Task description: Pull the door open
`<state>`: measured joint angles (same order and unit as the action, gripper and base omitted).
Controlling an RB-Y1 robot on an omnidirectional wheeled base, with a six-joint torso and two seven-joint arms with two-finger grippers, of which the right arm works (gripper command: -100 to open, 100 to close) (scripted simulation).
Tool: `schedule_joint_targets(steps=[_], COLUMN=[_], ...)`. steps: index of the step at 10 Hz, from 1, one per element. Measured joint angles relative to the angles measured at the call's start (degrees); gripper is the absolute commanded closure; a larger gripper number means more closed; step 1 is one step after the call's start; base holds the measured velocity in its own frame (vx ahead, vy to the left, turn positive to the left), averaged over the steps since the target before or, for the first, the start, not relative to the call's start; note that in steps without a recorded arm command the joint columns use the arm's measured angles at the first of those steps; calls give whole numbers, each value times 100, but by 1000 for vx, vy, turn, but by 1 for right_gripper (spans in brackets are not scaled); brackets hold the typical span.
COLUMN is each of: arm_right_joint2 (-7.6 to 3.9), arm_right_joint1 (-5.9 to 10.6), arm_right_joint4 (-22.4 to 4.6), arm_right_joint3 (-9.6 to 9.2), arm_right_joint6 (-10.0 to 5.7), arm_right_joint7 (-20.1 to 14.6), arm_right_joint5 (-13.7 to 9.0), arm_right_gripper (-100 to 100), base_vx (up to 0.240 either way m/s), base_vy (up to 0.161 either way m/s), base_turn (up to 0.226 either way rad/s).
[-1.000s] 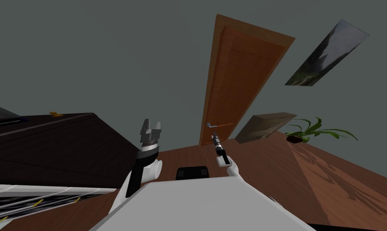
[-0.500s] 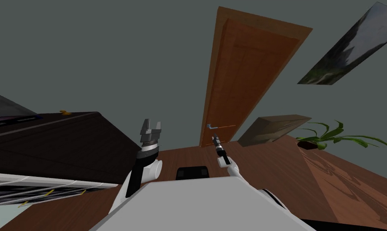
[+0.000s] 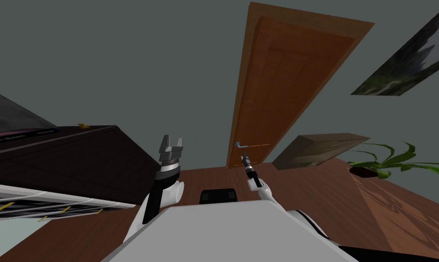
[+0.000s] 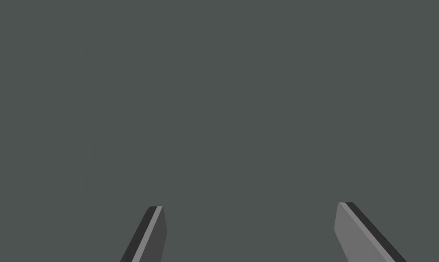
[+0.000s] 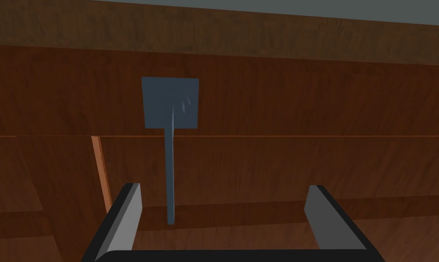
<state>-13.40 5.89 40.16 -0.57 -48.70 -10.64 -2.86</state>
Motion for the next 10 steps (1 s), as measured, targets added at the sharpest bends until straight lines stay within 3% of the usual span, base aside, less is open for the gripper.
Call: schedule_joint_targets(steps=[4,9,10], arm_right_joint2=[-76,-143,-145], arm_right_joint1=[240,401,404], arm_right_joint4=[-688,-1179,-1190], arm_right_joint3=[17,31,31], arm_right_joint6=[-202,-317,-324], arm_right_joint7=[-114,-222,-226], arm_right_joint5=[-20,-36,-36], arm_right_gripper=[-100,-100,-100], base_vx=[41,25,93], base_vy=[-76,-50,8], base_turn=[87,47,257])
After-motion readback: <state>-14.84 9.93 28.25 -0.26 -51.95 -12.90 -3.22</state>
